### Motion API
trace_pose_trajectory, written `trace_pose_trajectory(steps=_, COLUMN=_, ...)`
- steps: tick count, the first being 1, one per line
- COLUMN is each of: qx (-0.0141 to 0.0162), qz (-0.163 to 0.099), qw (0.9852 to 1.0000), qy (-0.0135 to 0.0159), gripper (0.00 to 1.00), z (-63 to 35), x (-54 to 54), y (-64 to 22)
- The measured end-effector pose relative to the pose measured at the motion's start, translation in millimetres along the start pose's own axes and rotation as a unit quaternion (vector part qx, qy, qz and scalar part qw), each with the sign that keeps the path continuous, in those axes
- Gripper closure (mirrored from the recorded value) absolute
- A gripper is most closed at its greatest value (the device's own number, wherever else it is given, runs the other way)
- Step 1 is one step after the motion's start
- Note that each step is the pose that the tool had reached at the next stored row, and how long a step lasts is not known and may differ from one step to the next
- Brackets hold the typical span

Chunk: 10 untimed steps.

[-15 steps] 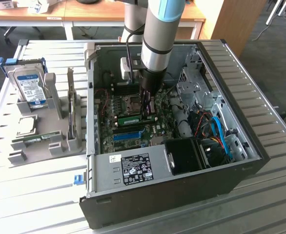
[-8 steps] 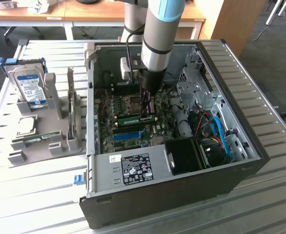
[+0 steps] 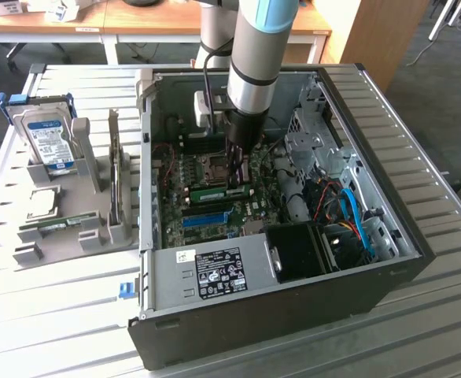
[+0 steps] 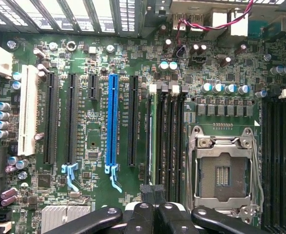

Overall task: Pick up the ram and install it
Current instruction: 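Insert the ram into the slot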

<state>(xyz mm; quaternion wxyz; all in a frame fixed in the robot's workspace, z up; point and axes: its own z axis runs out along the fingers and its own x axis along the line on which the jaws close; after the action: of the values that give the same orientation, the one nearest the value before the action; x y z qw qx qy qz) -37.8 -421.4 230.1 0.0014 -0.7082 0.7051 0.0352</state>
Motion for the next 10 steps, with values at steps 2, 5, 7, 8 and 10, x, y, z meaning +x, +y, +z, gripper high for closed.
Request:
trace_pose_trajectory(steps=2, qx=0.0000, qz=0.000, qw=1.0000, qy=0.0000, gripper=0.89, z=0.0, x=0.0, y=0.0)
trace_pose_trajectory(steps=5, qx=0.0000, qz=0.000, qw=1.0000, qy=0.0001, gripper=0.89, z=-0.1, x=0.0, y=0.0)
trace_pose_trajectory(steps=7, qx=0.0000, qz=0.000, qw=1.0000, qy=0.0001, gripper=0.89, z=-0.1, x=0.0, y=0.0)
trace_pose_trajectory(steps=8, qx=-0.0001, qz=0.000, qw=1.0000, qy=0.0002, gripper=0.89, z=-0.4, x=0.0, y=0.0)
trace_pose_trajectory(steps=10, qx=-0.0001, qz=0.000, qw=1.0000, qy=0.0002, gripper=0.89, z=-3.3, x=-0.1, y=0.2)
